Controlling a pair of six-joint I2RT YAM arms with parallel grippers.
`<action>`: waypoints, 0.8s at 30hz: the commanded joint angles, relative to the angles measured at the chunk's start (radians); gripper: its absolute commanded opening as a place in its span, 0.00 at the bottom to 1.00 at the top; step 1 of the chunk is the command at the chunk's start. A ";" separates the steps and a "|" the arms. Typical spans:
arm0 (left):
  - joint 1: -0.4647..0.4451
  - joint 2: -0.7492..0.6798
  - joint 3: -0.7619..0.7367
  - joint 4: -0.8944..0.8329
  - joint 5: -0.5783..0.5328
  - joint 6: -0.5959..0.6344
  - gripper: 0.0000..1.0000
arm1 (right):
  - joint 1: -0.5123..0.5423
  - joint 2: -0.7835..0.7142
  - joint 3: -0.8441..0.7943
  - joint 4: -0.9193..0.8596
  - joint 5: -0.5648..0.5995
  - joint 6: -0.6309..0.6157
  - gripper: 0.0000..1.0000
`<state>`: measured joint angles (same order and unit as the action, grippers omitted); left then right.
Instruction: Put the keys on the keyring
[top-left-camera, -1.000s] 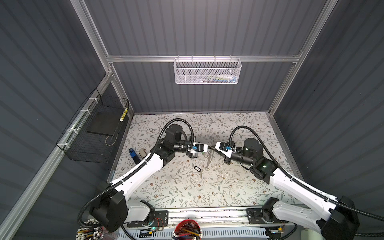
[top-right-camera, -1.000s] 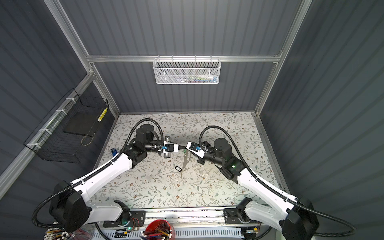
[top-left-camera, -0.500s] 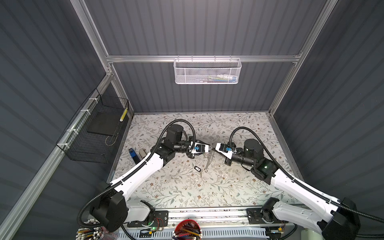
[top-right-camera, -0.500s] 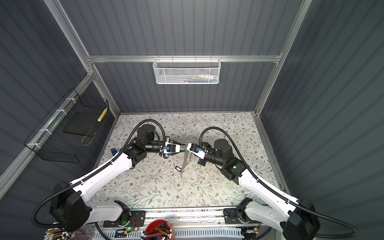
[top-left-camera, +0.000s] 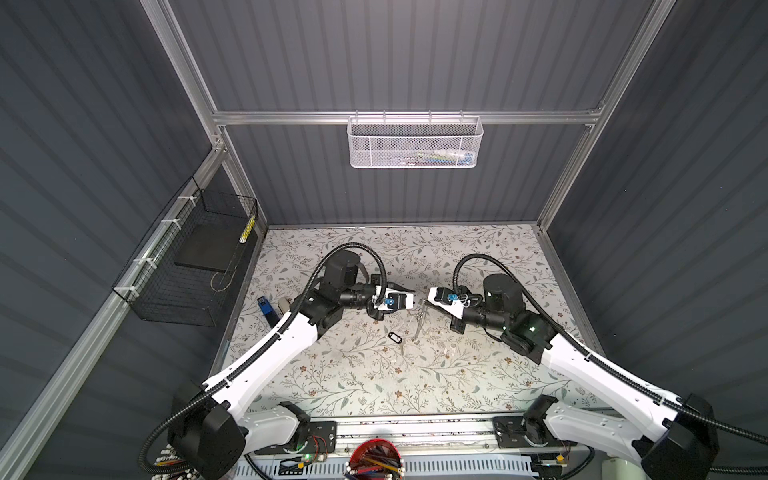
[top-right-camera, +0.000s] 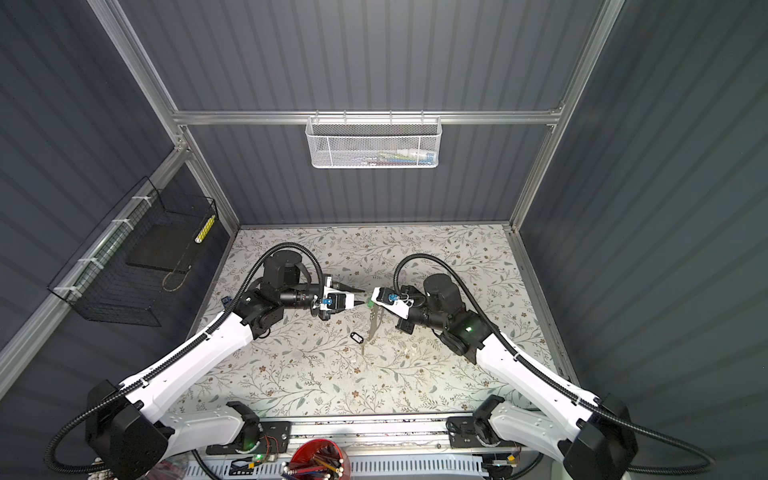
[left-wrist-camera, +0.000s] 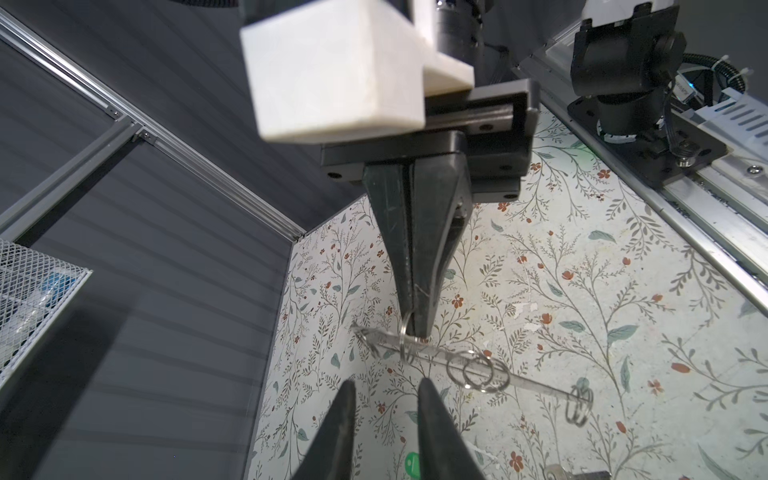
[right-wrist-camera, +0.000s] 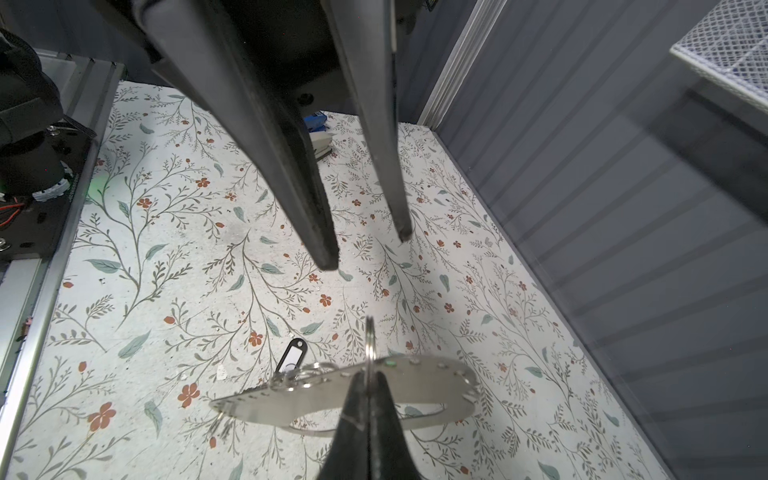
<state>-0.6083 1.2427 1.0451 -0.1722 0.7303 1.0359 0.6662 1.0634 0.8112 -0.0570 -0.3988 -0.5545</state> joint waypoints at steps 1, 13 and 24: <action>-0.006 0.018 0.035 -0.036 0.042 -0.010 0.27 | -0.002 0.010 0.038 -0.036 -0.028 -0.006 0.00; -0.022 0.059 0.066 -0.059 0.050 0.001 0.27 | -0.001 0.046 0.080 -0.083 -0.049 0.003 0.00; -0.052 0.084 0.089 -0.111 0.003 0.022 0.24 | -0.001 0.077 0.098 -0.102 -0.061 0.018 0.00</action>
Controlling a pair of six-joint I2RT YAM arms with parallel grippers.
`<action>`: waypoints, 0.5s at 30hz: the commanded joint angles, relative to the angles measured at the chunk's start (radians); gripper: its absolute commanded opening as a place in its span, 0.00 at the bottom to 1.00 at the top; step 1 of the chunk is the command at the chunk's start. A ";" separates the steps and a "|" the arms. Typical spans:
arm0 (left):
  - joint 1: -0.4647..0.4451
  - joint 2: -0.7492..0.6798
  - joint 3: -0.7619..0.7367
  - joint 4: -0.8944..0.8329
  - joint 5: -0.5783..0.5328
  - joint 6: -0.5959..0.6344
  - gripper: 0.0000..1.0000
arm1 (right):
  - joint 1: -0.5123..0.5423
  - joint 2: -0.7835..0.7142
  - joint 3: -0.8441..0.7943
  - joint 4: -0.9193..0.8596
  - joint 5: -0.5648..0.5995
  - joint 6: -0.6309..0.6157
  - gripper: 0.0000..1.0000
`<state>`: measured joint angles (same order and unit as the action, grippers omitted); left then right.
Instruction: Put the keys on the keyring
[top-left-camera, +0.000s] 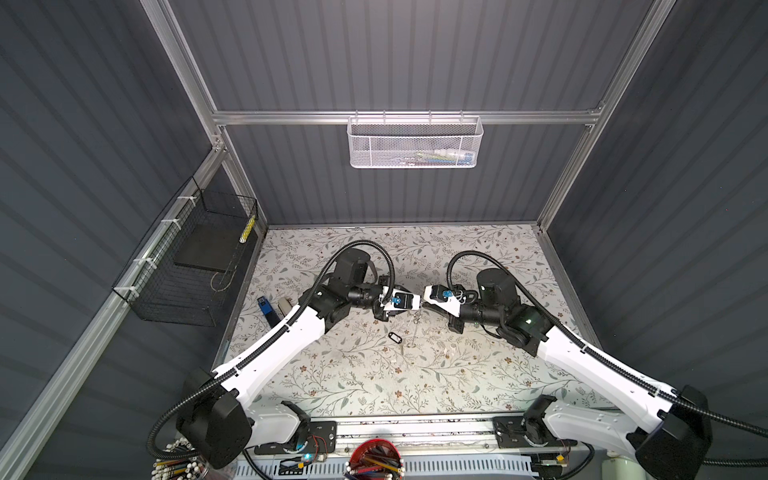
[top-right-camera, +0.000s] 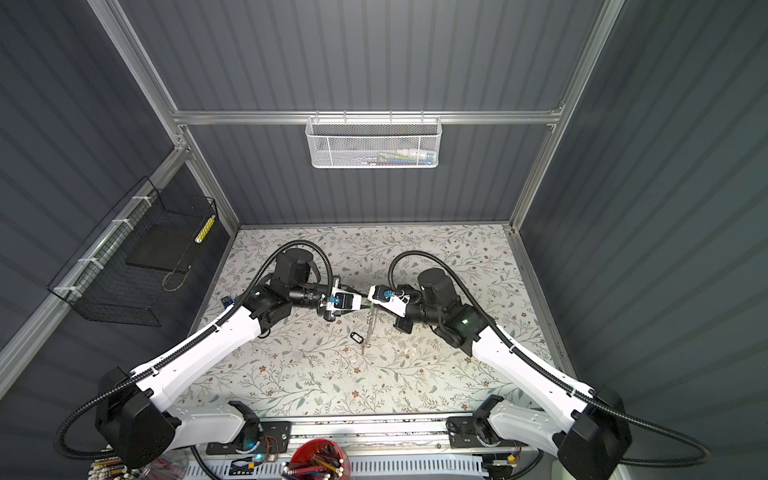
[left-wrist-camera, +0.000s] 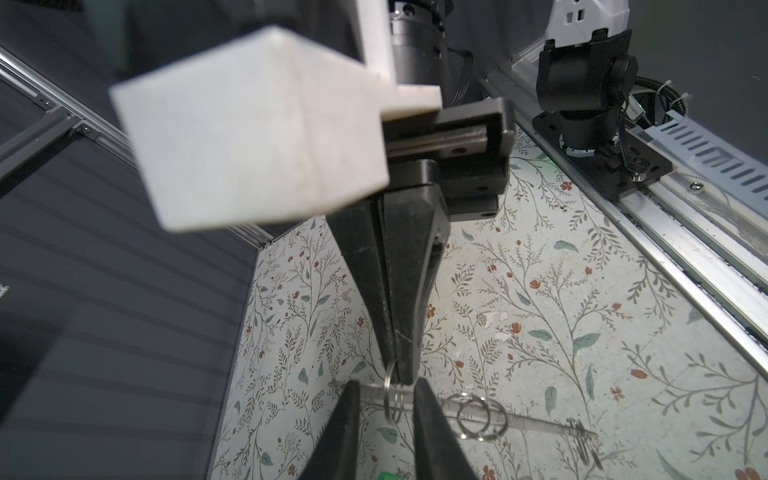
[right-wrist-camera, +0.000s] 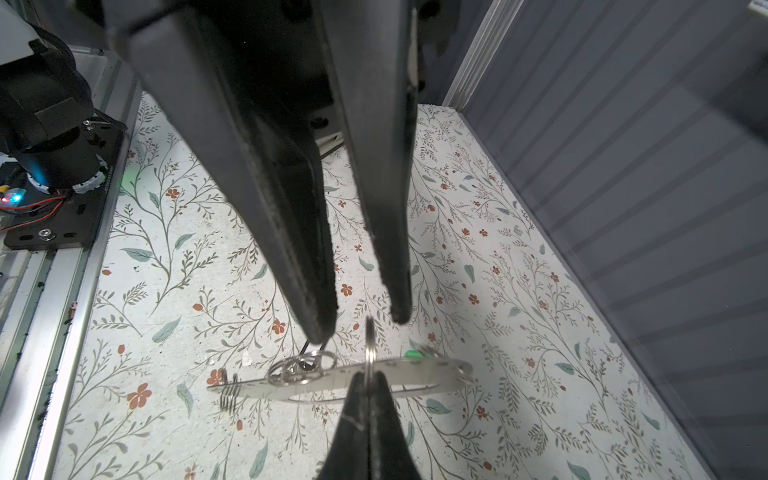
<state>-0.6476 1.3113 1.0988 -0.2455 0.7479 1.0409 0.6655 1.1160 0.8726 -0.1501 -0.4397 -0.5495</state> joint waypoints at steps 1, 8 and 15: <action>-0.016 0.017 0.037 -0.036 -0.024 0.015 0.24 | -0.001 0.026 0.038 -0.011 -0.022 0.014 0.00; -0.032 0.035 0.049 -0.038 -0.054 0.010 0.18 | 0.000 0.022 0.037 -0.016 -0.021 0.017 0.00; -0.034 0.037 0.053 -0.072 -0.086 0.011 0.19 | 0.000 0.010 0.031 -0.009 -0.011 0.021 0.00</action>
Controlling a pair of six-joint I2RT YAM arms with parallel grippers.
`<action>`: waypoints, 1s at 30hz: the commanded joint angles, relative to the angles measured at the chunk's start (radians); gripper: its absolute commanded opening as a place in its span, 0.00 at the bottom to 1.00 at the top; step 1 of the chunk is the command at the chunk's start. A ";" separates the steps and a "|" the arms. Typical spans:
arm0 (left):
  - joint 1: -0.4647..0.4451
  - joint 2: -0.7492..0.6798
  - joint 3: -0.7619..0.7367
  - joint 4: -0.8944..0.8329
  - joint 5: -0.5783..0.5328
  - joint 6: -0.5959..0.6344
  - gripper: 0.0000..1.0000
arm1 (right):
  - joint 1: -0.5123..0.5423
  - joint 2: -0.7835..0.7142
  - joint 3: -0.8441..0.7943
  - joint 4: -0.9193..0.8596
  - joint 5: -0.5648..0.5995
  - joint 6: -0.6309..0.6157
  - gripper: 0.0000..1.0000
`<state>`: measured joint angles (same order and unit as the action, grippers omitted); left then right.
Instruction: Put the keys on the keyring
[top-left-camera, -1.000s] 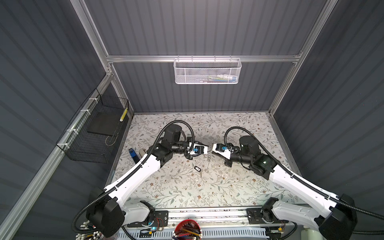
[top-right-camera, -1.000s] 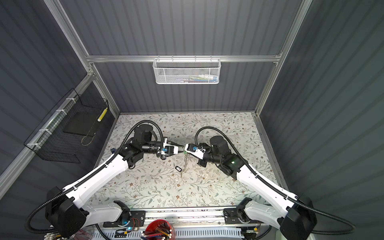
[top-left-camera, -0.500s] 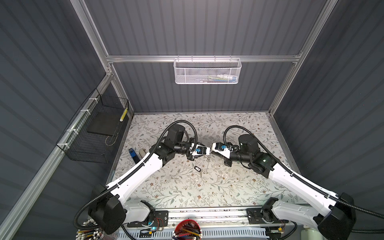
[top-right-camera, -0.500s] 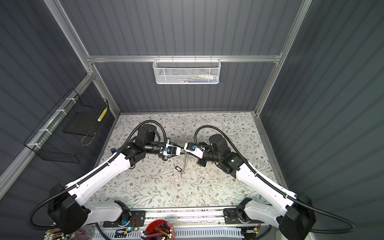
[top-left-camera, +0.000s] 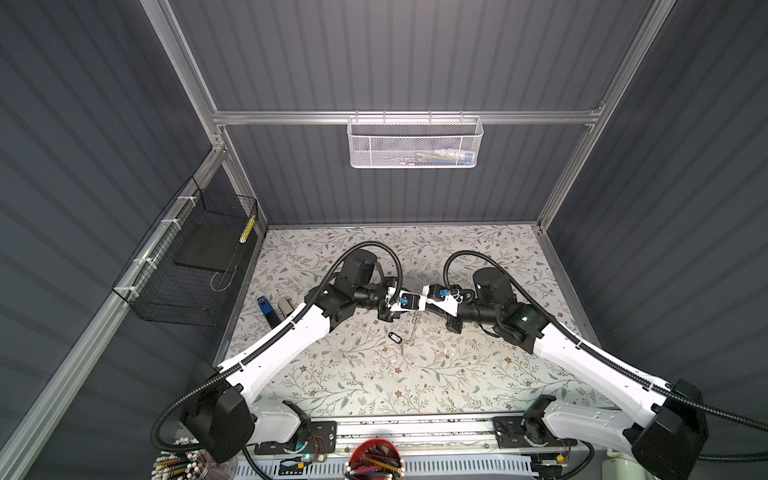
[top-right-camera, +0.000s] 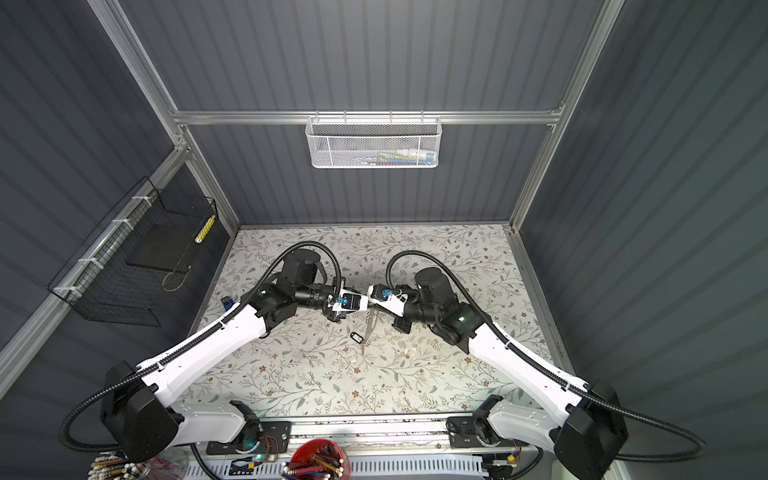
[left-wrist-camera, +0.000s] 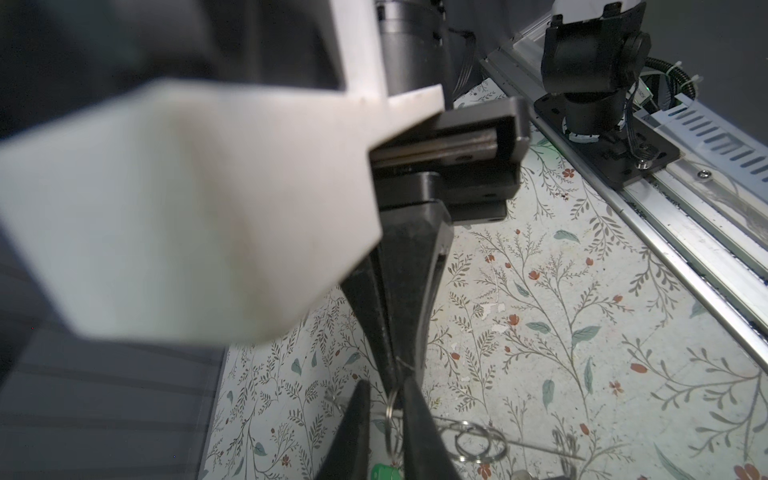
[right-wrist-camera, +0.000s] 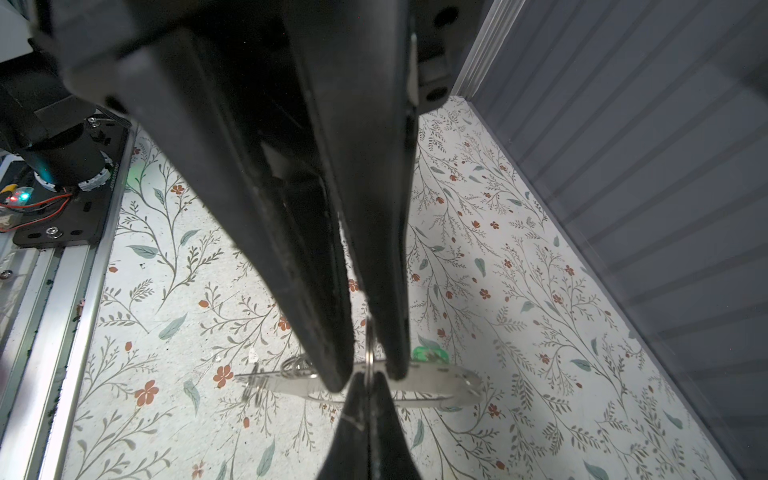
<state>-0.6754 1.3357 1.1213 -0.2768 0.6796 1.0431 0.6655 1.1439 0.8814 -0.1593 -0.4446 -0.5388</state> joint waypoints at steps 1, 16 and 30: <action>-0.005 0.013 0.031 -0.045 -0.021 0.009 0.19 | -0.001 -0.018 0.021 0.000 -0.006 0.011 0.00; -0.006 0.022 0.032 -0.053 -0.029 0.008 0.00 | -0.001 -0.018 0.019 0.006 -0.009 0.022 0.00; -0.004 -0.052 -0.181 0.400 0.071 -0.442 0.00 | -0.106 -0.193 -0.021 -0.054 -0.043 0.054 0.34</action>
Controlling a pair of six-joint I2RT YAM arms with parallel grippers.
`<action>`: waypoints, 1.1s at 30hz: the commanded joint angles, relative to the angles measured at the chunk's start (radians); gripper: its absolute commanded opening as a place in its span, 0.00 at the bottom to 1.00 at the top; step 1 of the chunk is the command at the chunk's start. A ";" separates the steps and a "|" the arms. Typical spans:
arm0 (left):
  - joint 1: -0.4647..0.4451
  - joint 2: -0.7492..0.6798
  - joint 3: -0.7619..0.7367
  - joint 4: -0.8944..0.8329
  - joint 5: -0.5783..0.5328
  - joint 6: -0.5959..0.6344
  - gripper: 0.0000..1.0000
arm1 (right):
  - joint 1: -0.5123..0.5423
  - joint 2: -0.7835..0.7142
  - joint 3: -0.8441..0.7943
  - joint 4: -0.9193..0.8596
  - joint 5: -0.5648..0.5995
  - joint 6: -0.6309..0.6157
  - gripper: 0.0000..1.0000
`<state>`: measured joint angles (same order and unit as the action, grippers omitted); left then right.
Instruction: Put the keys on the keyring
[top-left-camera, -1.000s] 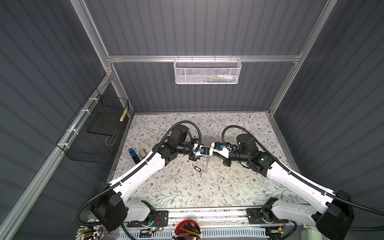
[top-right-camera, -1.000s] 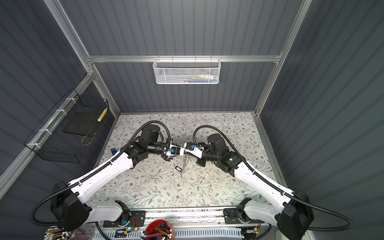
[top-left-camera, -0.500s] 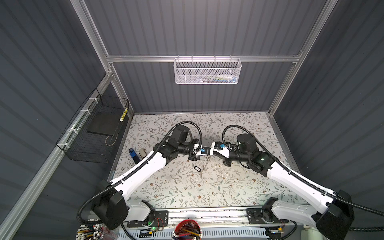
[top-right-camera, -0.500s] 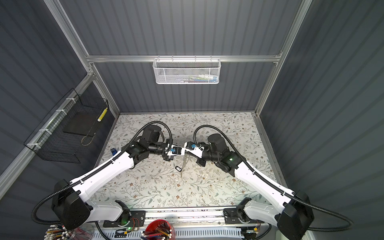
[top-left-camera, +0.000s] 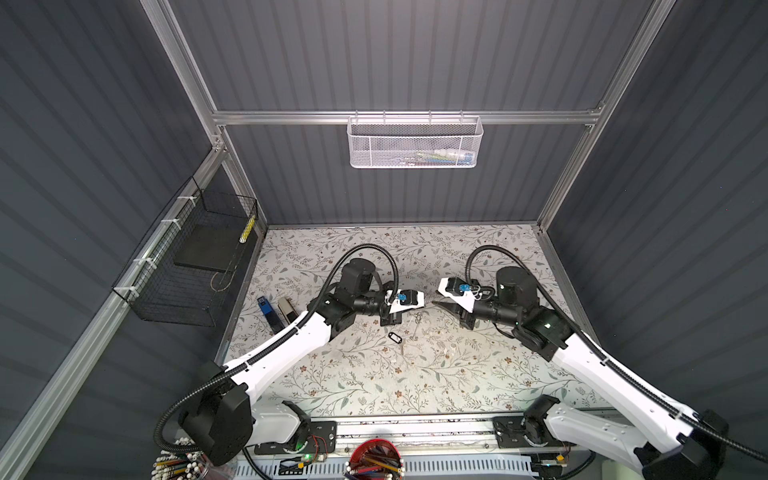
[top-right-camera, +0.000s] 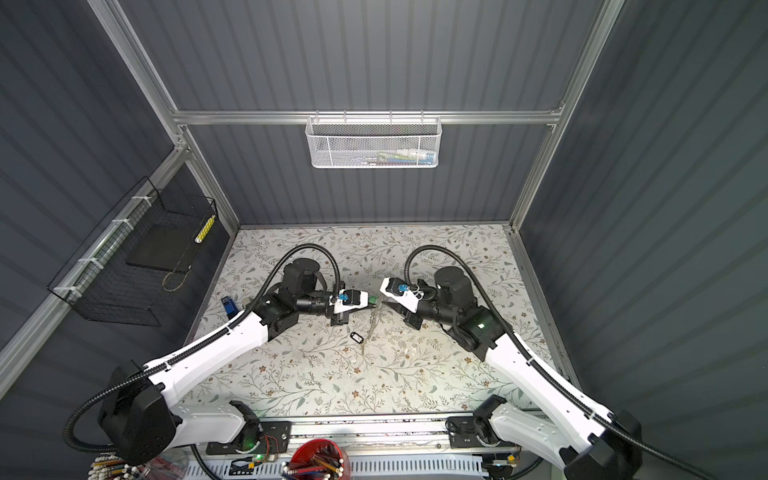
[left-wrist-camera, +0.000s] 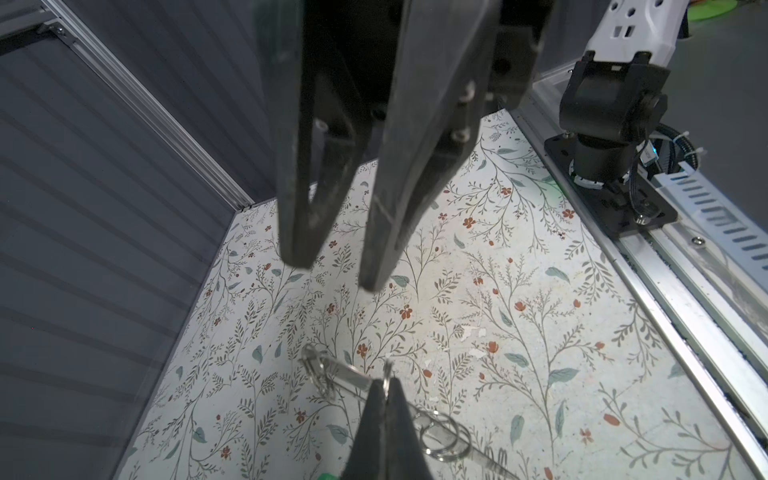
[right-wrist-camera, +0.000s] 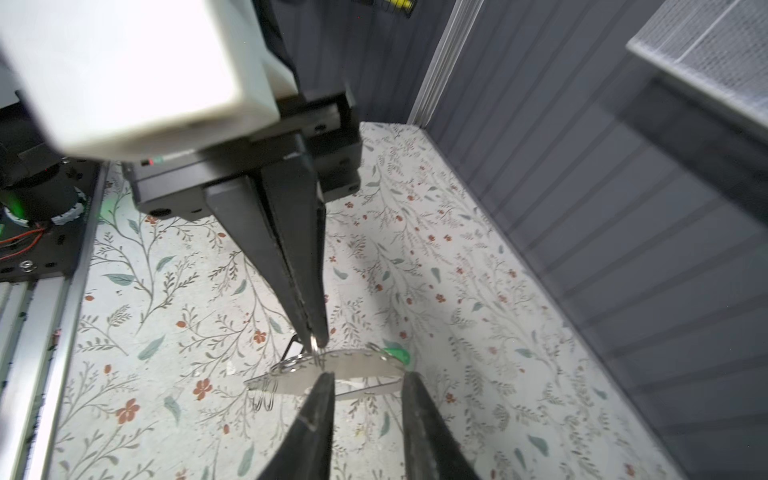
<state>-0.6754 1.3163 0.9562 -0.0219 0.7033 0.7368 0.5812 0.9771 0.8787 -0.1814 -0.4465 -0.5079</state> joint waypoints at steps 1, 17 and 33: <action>-0.004 -0.036 -0.027 0.174 0.054 -0.161 0.00 | -0.028 -0.037 -0.019 -0.040 -0.057 0.033 0.35; -0.003 -0.104 -0.126 0.516 0.102 -0.411 0.00 | -0.030 -0.076 -0.079 0.094 -0.158 0.142 0.34; -0.003 -0.077 -0.116 0.524 0.174 -0.411 0.00 | -0.012 -0.001 -0.002 0.150 -0.204 0.111 0.32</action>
<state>-0.6754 1.2346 0.8364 0.5106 0.8413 0.3134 0.5640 0.9894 0.8402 -0.0647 -0.6308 -0.3862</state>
